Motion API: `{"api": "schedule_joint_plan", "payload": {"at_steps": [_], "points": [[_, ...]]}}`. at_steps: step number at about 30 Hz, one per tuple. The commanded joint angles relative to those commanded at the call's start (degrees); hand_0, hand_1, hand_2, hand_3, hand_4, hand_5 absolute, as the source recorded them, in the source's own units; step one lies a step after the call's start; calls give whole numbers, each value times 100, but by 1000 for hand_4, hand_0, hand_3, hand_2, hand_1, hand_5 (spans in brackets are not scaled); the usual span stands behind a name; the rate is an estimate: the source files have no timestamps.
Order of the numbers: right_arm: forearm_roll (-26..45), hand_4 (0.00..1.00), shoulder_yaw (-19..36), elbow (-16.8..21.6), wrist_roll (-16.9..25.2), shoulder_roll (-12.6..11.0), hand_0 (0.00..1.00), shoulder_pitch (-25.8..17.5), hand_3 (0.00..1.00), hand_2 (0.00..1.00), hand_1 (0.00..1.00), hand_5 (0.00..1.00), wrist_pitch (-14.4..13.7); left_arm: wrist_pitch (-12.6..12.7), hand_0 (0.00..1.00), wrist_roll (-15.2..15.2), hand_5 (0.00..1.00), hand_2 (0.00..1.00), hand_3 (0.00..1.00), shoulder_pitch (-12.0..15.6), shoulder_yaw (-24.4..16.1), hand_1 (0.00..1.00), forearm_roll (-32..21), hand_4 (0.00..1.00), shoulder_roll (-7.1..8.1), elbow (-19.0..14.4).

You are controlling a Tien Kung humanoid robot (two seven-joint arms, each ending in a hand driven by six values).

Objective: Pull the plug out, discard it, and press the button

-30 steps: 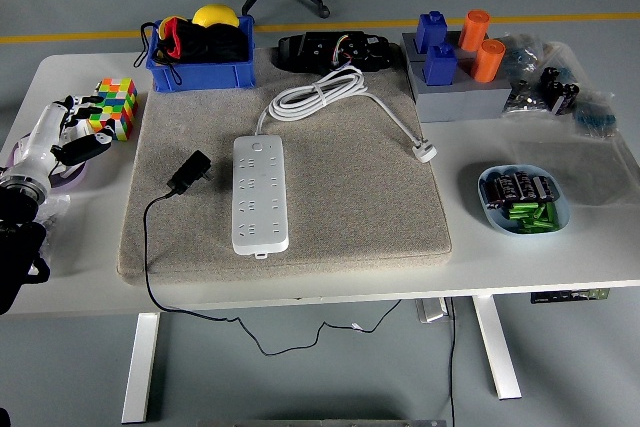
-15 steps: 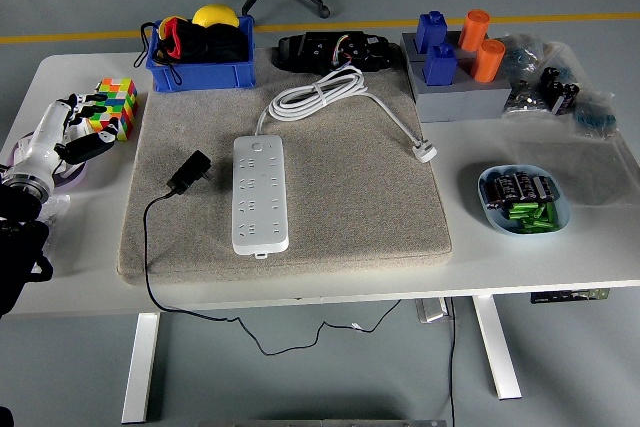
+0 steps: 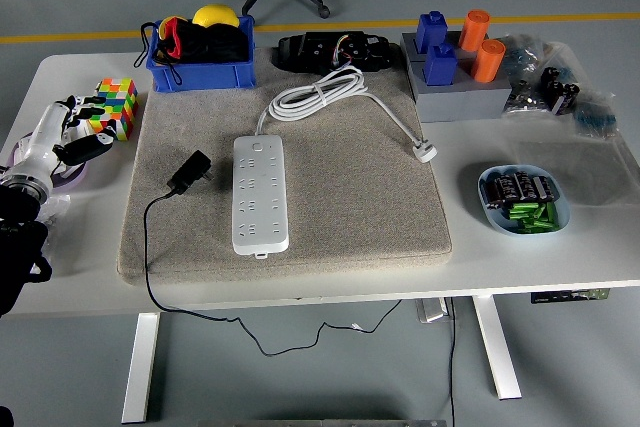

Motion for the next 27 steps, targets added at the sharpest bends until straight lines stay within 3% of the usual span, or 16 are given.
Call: {"api": "schedule_joint_plan", "payload": {"at_steps": [27], "points": [[7, 657, 5, 2, -2, 1, 749, 12, 619, 657, 667, 515, 5, -25, 814, 2, 225, 720, 745, -15, 127, 798, -40, 583, -29, -62]]}}
